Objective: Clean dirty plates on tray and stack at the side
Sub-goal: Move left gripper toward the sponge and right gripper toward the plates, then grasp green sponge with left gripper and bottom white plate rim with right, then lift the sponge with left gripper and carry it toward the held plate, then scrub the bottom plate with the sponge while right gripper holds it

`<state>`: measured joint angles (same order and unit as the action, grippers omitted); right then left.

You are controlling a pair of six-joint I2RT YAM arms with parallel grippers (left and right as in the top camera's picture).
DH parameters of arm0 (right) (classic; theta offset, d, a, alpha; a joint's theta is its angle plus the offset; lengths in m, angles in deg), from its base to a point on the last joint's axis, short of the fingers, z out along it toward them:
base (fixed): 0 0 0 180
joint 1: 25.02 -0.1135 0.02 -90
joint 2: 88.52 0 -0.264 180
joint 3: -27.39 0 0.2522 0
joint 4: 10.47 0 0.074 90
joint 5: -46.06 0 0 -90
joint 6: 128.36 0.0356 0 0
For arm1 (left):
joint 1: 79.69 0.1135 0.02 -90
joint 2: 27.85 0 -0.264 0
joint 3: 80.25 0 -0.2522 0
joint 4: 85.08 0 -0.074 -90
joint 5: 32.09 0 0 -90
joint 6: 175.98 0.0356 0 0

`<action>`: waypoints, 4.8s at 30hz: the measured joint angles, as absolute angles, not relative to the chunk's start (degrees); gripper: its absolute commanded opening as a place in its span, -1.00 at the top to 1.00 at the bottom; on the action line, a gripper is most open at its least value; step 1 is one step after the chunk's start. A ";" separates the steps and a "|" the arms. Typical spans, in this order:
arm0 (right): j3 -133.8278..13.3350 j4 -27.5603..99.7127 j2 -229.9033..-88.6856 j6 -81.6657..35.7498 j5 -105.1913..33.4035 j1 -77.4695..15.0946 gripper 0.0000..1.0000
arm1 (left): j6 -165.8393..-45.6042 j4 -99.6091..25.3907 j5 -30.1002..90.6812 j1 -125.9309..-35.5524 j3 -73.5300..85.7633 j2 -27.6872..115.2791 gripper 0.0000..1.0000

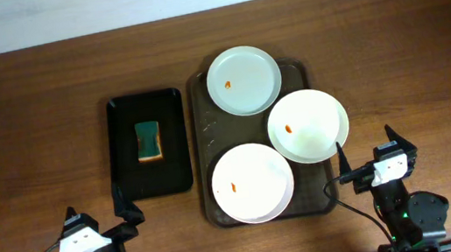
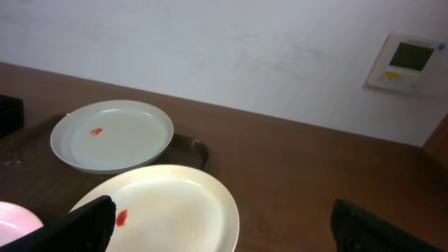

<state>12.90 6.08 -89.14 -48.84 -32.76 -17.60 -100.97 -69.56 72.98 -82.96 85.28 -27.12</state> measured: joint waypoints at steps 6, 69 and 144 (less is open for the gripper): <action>12.94 3.59 -89.17 -48.84 -30.86 -17.60 -0.97 | -101.23 -70.30 70.03 -82.96 85.28 -27.12 -0.99; -64.17 59.02 -172.81 -38.59 -18.66 -31.68 -0.59 | -96.84 -29.14 61.52 -89.10 5.20 86.47 0.17; -51.71 52.04 -194.01 -14.72 -38.83 -40.79 0.92 | -99.53 -9.58 50.81 -99.31 -11.81 74.12 1.00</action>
